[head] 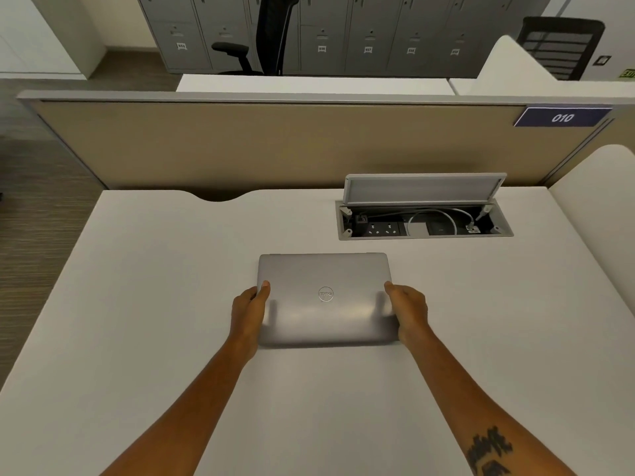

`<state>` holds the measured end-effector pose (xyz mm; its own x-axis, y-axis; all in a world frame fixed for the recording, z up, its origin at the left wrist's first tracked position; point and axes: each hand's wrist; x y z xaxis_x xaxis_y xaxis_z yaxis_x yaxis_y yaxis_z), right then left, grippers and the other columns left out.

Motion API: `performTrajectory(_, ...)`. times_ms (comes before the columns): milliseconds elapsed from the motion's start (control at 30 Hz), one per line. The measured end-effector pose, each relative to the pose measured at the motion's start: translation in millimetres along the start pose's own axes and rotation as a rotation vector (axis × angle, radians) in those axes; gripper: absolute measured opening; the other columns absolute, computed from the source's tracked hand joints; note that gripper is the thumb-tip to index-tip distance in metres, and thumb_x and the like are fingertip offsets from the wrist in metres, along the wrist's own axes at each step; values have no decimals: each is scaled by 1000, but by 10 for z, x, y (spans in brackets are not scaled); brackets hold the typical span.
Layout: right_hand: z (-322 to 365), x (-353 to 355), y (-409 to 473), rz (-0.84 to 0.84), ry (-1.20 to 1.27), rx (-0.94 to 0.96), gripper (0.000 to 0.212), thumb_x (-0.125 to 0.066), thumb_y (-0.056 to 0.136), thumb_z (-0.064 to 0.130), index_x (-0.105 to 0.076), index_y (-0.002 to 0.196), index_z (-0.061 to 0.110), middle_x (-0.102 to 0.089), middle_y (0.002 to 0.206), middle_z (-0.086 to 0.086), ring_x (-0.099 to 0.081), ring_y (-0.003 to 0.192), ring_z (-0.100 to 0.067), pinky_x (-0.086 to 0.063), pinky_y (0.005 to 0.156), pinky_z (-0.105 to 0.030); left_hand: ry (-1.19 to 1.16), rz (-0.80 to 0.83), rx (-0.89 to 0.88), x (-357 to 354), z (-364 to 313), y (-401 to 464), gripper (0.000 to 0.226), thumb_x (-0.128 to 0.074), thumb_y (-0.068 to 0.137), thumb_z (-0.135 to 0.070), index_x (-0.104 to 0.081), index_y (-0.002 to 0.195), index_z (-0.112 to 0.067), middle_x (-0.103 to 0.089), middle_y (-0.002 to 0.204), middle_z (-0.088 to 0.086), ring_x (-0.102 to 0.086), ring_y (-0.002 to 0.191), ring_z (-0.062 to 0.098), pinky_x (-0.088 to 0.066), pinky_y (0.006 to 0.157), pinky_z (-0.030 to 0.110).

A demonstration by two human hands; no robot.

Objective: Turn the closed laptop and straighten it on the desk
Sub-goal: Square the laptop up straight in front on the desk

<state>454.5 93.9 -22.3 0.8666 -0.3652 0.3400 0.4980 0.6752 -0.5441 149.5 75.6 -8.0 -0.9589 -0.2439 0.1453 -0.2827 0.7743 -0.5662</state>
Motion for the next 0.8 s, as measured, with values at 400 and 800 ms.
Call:
performTrajectory(400,94,60,217,3,16,40,36,-67,101,37,-74,124,11,-70,128,-8,-61,119,-32,-48,92,-40,-45,-3,4,-155,-114,54,31,-54,104,-49,-69,85,-29,-73,101,-4,-66,123,39,-50,112,54)
performTrajectory(800,72,60,232,8,27,46,31,-67,101,37,-75,120,14,-69,122,-5,-60,116,-30,-49,94,-39,-56,-21,16,-200,-144,41,31,-50,106,-49,-66,86,-31,-70,99,-7,-65,123,38,-50,111,53)
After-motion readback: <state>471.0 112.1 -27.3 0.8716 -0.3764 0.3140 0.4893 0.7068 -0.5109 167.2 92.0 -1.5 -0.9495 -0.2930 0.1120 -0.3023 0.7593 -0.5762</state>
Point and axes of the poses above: each hand's wrist, its own y-axis towards the middle knuckle, its own x-axis out of the back of the hand, z = x × y
